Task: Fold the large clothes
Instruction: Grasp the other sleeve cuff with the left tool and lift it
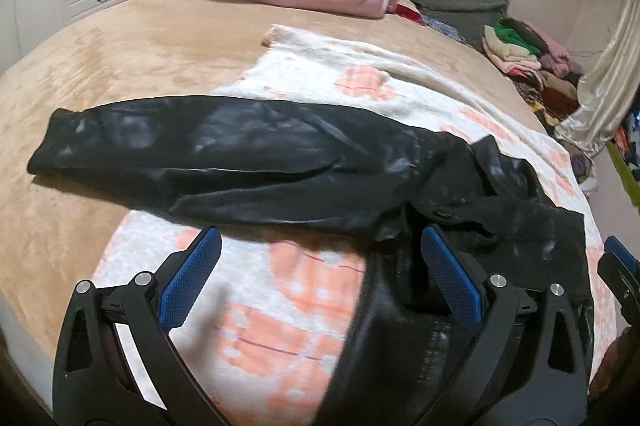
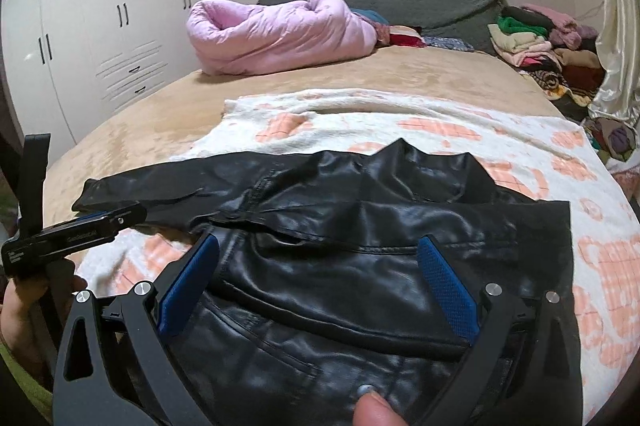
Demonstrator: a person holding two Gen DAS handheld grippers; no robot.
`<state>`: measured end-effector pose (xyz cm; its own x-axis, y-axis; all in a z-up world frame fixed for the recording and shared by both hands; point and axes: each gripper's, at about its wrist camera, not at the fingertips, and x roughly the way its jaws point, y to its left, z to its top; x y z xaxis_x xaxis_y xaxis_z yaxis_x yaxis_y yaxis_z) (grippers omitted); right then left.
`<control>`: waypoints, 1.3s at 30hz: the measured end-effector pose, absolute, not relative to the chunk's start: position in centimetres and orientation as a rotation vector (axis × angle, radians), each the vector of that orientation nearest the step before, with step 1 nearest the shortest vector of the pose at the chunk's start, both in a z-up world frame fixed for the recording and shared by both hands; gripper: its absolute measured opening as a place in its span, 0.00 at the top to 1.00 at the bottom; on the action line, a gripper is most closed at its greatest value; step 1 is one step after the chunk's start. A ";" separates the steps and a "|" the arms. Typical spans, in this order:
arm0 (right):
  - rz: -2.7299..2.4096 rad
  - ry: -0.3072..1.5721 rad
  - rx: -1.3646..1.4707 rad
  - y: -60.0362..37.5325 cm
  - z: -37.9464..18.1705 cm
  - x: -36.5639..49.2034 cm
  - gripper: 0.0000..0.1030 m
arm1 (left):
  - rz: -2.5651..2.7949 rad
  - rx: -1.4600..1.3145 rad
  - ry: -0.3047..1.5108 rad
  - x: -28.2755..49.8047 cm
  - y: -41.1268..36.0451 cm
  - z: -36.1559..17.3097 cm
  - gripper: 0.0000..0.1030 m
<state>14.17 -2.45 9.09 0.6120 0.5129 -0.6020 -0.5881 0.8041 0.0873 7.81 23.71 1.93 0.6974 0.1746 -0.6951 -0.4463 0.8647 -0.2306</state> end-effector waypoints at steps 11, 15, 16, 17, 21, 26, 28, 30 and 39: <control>0.688 0.664 -0.172 2.4 8.9 13.5 0.04 | 0.456 -0.448 0.691 6.3 27.2 1.8 0.09; 0.701 0.668 -0.180 3.8 8.9 13.6 0.04 | 0.485 -0.475 0.675 5.8 28.5 1.8 0.09; 0.707 0.672 -0.178 4.2 8.9 13.7 0.04 | 0.490 -0.480 0.673 5.7 28.9 1.8 0.09; 0.713 0.675 -0.176 4.5 8.9 13.8 0.04 | 0.502 -0.489 0.672 5.6 29.4 1.6 0.09; 0.729 0.682 -0.171 5.6 8.9 13.9 0.04 | 0.519 -0.537 0.666 5.2 30.7 1.2 0.09; 0.756 0.691 -0.196 7.5 8.4 13.8 0.04 | 0.558 -0.589 0.649 4.6 32.5 0.7 0.09; 0.767 0.694 -0.201 8.2 8.2 13.7 0.04 | 0.571 -0.616 0.645 4.3 33.3 0.5 0.09; 0.779 0.697 -0.209 8.8 8.1 13.7 0.04 | 0.584 -0.649 0.632 3.8 34.3 0.3 0.09; 0.830 0.713 -0.235 11.2 7.3 12.6 0.04 | 0.651 -0.803 0.606 2.6 38.2 -1.4 0.09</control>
<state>12.62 11.24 7.31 0.4613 0.5918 -0.6610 -0.7425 0.6653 0.0775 2.57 38.19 -1.36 0.6495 0.2900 -0.7029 -0.7216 0.5266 -0.4495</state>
